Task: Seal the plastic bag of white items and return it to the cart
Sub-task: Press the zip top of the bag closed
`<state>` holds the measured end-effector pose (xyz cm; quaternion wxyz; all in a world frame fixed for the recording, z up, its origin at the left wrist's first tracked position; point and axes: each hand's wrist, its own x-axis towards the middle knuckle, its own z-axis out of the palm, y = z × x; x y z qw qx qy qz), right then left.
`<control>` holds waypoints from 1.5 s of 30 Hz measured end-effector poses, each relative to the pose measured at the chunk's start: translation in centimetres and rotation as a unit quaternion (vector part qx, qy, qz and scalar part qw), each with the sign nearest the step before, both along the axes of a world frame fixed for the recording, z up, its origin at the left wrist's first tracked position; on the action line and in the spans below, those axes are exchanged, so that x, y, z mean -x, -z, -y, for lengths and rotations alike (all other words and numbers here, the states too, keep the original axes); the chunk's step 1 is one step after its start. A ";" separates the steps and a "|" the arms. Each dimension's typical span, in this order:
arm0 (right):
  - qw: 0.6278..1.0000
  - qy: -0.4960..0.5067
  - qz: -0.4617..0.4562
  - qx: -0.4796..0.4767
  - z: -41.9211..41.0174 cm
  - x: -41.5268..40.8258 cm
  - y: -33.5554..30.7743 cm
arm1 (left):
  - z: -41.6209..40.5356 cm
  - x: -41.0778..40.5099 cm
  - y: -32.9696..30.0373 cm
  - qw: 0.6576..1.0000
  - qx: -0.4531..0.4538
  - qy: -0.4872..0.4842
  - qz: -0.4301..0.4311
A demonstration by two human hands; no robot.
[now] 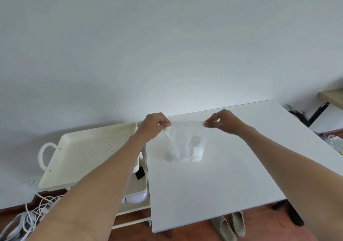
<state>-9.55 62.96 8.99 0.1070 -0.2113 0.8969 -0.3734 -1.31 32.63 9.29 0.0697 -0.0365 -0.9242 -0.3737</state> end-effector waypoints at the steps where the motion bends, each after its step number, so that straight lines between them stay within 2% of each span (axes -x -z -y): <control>1: 1.000 0.000 -0.001 0.005 0.0 0.1 -0.2 | -0.2 0.1 -0.3 1.000 -0.007 0.001 -0.015; 9: 0.998 0.017 0.010 0.066 -0.7 0.1 -0.5 | -0.4 0.5 -1.5 0.999 -0.004 0.002 -0.044; 22: 0.996 0.029 0.047 0.068 -1.6 -0.9 0.4 | -0.5 -0.6 1.5 0.995 -0.081 -0.057 0.021; 30: 0.998 0.053 -0.010 -0.025 -1.8 -0.8 -0.1 | 1.7 0.3 0.3 0.995 0.073 0.021 0.057; 34: 0.996 0.020 -0.046 -0.077 -1.6 -0.7 -1.1 | 2.9 0.6 -0.5 0.982 0.165 0.075 0.047; 37: 0.992 -0.002 -0.060 -0.107 -1.3 -0.8 -1.8 | 3.5 0.7 -0.8 0.975 0.199 0.083 0.051; 40: 0.992 -0.003 -0.060 -0.114 -1.3 -0.6 -1.8 | 3.7 0.8 -0.9 0.978 0.185 0.075 0.060; 45: 0.995 0.028 -0.037 -0.085 -1.3 -0.1 -1.0 | 3.3 0.6 0.1 0.996 0.066 0.018 0.056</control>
